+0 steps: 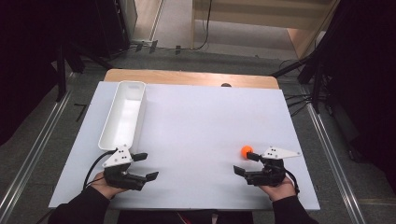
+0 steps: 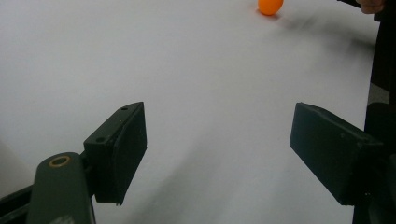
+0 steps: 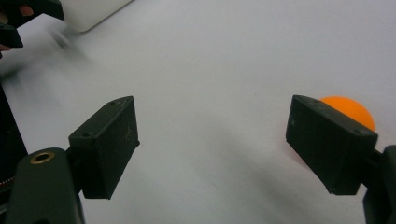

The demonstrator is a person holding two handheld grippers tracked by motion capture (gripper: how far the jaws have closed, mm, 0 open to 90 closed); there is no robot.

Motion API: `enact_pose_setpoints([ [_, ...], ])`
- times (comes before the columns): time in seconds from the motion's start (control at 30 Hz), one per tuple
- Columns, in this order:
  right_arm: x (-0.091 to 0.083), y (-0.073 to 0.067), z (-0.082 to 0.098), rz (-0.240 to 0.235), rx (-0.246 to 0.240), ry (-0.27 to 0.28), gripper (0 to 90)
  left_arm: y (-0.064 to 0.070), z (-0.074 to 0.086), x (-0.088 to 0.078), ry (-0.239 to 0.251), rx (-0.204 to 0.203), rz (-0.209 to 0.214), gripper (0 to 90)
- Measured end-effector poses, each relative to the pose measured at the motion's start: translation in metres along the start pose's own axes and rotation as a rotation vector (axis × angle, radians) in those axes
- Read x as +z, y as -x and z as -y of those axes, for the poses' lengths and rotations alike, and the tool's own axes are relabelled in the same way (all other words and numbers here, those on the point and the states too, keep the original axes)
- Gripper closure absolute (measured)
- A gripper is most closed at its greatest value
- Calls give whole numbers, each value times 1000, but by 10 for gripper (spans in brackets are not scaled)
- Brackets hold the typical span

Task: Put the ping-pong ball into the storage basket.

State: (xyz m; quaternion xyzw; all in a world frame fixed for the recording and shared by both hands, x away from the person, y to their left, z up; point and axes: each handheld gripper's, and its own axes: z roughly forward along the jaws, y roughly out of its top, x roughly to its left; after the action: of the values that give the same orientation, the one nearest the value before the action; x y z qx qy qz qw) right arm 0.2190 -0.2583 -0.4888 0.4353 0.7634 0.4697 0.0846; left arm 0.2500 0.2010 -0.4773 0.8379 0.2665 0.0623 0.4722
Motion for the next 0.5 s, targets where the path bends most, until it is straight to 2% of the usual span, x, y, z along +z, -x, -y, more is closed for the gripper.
enact_pose_setpoints([
  [0.5, 2, 1, 0, -4, -2, -11, 158, 1, 0, 1, -4, -8, 2, 193],
])
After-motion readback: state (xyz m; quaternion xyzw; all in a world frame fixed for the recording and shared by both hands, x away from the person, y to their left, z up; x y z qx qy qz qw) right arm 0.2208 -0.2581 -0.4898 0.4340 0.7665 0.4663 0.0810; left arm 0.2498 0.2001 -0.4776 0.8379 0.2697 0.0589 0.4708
